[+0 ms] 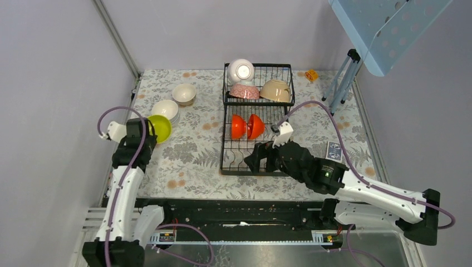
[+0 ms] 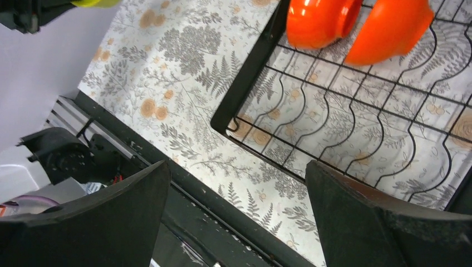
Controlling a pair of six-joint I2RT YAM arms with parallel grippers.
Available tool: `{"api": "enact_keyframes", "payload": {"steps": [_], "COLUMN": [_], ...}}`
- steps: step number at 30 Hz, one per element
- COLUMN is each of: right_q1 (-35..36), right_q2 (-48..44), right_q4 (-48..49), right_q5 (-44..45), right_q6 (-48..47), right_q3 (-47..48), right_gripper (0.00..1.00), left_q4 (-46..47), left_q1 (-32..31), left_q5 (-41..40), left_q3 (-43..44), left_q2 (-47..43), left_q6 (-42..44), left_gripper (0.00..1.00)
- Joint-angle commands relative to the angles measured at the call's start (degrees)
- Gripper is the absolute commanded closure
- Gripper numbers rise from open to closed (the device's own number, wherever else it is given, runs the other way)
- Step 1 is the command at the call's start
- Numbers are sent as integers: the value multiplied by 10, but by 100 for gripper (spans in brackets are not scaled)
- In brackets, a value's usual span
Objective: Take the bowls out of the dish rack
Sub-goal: Place the bowl at the center of the board.
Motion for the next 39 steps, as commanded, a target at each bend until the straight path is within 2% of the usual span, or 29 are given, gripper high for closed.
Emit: {"api": "enact_keyframes", "payload": {"steps": [1, 4, 10, 16, 25, 36, 39], "right_q1": [-2, -2, -2, -2, -2, -1, 0], "right_q2": [-8, -4, -8, -29, -71, -63, -60], "right_q4": [35, 47, 84, 86, 63, 50, 50], "right_q5": [17, 6, -25, -20, -12, -19, -21], "right_q6": [4, 14, 43, 52, 60, 54, 52], "right_q3": [-53, -79, -132, -152, -159, -151, -148], "right_gripper": [3, 4, 5, 6, 6, 6, 6], "left_q4": [66, 88, 174, 158, 189, 233, 240], "left_q1": [98, 130, 183, 208, 219, 240, 241], "left_q5": [35, 0, 28, 36, 42, 59, 60], "left_q3": [-33, -55, -105, -42, -16, -46, -54], "left_q2": [-3, 24, 81, 200, 283, 303, 308], "left_q6": [-58, -99, -153, -164, -174, -189, -186], "left_gripper": [100, 100, 100, 100, 100, 100, 93]}}
